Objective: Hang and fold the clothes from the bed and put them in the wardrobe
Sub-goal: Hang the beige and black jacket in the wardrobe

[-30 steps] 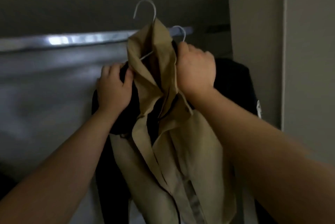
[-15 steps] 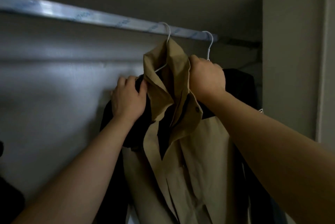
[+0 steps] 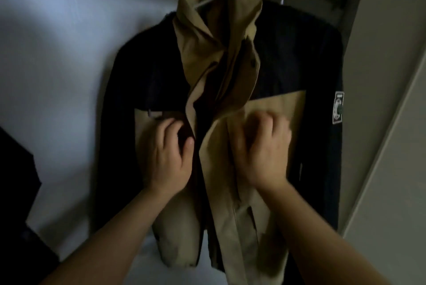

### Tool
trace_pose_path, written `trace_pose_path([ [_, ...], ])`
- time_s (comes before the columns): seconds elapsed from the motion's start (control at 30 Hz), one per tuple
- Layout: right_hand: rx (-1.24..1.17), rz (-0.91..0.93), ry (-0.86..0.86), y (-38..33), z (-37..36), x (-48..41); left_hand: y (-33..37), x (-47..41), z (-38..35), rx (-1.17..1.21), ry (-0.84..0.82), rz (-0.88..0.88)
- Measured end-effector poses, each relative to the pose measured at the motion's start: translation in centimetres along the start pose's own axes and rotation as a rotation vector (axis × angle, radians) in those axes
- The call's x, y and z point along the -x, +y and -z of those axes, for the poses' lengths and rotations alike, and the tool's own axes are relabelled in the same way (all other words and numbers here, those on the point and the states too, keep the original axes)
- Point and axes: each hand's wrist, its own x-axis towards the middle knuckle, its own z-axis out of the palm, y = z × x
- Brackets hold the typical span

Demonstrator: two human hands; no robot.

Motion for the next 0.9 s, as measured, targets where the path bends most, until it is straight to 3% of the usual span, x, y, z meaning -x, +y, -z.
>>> trace_pose_path([
  [0.23,-0.033,-0.255,-0.467,-0.5,-2.6,18.6,0.2,11.4,-3.2,0.328,-0.408,0.421],
  [0.3,0.024,-0.326,-0.553,-0.6,-3.3,20.8,0.9,11.8,-3.5,0.435,-0.429,0.468],
  [0.37,0.065,-0.374,-0.581,-0.6,-3.8,22.0,1.9,11.7,-3.5,0.415,-0.405,0.417],
  [0.43,0.044,-0.422,-0.584,-0.7,-4.0,22.3,2.9,11.1,-3.3,0.455,-0.486,0.41],
  [0.5,-0.064,-0.538,-0.579,-0.3,-4.0,22.3,3.4,10.8,-3.2,0.546,-0.584,0.424],
  [0.57,-0.224,-0.677,-0.58,0.3,-3.8,22.0,2.8,11.1,-3.1,0.551,-0.563,0.424],
  [0.67,-0.352,-0.798,-0.575,1.6,-3.4,21.5,1.1,13.2,-3.1,0.484,-0.57,0.565],
  [0.8,-0.558,-0.852,-0.637,2.6,-2.8,20.5,0.2,17.8,-4.0,0.456,-0.851,0.766],
  [0.9,-0.61,-0.861,-0.647,2.6,-2.6,20.4,-0.2,20.1,-4.8,0.446,-0.903,0.805],
])
